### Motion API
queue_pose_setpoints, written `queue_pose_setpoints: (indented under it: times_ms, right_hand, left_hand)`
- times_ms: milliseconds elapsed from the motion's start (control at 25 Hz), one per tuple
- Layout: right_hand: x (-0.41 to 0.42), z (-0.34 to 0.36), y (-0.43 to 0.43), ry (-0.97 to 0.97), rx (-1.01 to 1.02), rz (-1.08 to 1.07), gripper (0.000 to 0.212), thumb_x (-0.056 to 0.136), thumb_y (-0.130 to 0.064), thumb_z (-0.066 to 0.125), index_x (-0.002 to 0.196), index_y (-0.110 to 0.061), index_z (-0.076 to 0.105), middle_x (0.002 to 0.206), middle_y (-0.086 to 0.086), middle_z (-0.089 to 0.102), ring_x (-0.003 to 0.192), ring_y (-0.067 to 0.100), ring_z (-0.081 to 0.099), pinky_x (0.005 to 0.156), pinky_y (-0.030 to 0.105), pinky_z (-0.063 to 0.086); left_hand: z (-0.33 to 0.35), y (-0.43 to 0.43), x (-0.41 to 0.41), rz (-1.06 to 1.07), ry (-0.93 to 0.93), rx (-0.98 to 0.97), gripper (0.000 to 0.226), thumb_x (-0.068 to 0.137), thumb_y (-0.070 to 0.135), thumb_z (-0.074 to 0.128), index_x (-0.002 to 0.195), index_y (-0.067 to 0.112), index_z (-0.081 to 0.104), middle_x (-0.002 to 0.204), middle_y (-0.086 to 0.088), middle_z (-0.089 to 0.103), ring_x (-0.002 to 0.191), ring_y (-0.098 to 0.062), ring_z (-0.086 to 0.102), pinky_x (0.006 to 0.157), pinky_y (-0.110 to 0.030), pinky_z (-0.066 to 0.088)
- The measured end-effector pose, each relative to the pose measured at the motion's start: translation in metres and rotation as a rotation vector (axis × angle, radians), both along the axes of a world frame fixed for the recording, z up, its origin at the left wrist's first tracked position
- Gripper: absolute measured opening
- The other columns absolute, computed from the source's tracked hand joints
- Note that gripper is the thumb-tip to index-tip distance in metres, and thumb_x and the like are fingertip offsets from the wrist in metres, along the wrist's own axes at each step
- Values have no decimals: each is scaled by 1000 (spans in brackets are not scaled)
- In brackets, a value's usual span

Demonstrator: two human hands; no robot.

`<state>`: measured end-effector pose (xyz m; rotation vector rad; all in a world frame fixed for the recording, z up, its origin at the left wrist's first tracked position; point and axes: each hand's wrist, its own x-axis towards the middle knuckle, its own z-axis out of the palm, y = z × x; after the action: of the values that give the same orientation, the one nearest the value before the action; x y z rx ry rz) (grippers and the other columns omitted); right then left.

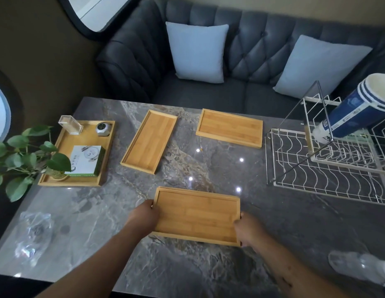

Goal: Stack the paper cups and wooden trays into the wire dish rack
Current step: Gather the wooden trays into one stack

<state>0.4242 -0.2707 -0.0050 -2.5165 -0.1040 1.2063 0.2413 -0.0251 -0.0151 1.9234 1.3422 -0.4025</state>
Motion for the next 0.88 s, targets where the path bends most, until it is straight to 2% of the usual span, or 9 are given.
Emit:
queue_pose_setpoints:
  times_ms: [80, 200, 280, 360, 520, 640, 760, 800, 880]
  right_hand:
    - [2, 1, -3, 54, 12, -32, 23, 94, -12, 49, 109, -6, 65, 107, 23, 69, 93, 42, 72, 67, 58, 64]
    - [11, -3, -1, 26, -3, 8, 25, 97, -16, 52, 115, -4, 65, 110, 22, 70, 99, 41, 71, 82, 51, 63]
    - [10, 1, -3, -6, -17, 50, 26, 100, -24, 53, 113, -5, 66, 111, 20, 71, 103, 38, 70, 90, 49, 59]
    - [12, 1, 0, -28, -38, 88, 27, 102, -30, 52, 102, -6, 64, 106, 19, 71, 98, 37, 70, 87, 50, 59]
    - [18, 6, 10, -30, -86, 125, 19, 97, -28, 54, 100, -11, 61, 100, 13, 71, 90, 33, 71, 74, 39, 59]
    - [33, 17, 18, -106, -76, 134, 29, 92, -28, 60, 119, -16, 59, 114, 8, 70, 100, 26, 68, 83, 35, 54]
    - [57, 27, 31, -222, -160, 324, 33, 93, -30, 59, 123, -18, 63, 125, 7, 68, 112, 26, 65, 91, 32, 51]
    - [64, 30, 36, -237, -190, 386, 34, 93, -30, 59, 125, -19, 64, 129, 6, 67, 117, 25, 63, 93, 31, 49]
    - [77, 32, 49, -219, -235, 481, 35, 94, -30, 59, 127, -21, 64, 133, 5, 65, 120, 25, 62, 97, 31, 48]
  left_hand:
    - [-2, 4, 3, 18, -6, -30, 47, 97, 33, 48, 141, 17, 55, 134, -13, 63, 114, -32, 61, 93, -40, 51]
    - [-8, 20, 7, 6, 12, -31, 42, 96, 41, 52, 129, 17, 61, 123, -10, 68, 98, -25, 61, 84, -37, 49]
    - [-9, 20, 5, -48, 27, 13, 34, 99, 45, 51, 118, 20, 62, 113, -6, 70, 87, -21, 58, 76, -35, 47]
    - [-11, 24, 5, -85, 37, 52, 29, 99, 49, 49, 108, 24, 61, 105, -3, 70, 79, -18, 56, 72, -34, 44]
    - [-15, 33, 12, -74, 35, 26, 41, 95, 57, 51, 116, 23, 61, 111, -3, 68, 86, -19, 56, 75, -34, 43]
    - [-13, 50, 22, -38, -2, 9, 41, 92, 61, 54, 106, 23, 63, 98, 1, 67, 85, -20, 62, 73, -35, 45]
    - [-10, 74, 35, -32, -29, 87, 33, 97, 52, 50, 89, 23, 63, 93, -6, 71, 87, -27, 67, 78, -38, 51]
    - [-9, 81, 39, -31, -37, 132, 30, 98, 48, 48, 93, 23, 64, 96, -8, 72, 90, -29, 67, 80, -39, 51]
    - [-8, 95, 45, -43, -44, 204, 28, 98, 43, 48, 118, 27, 61, 108, -10, 72, 99, -32, 67, 88, -42, 53]
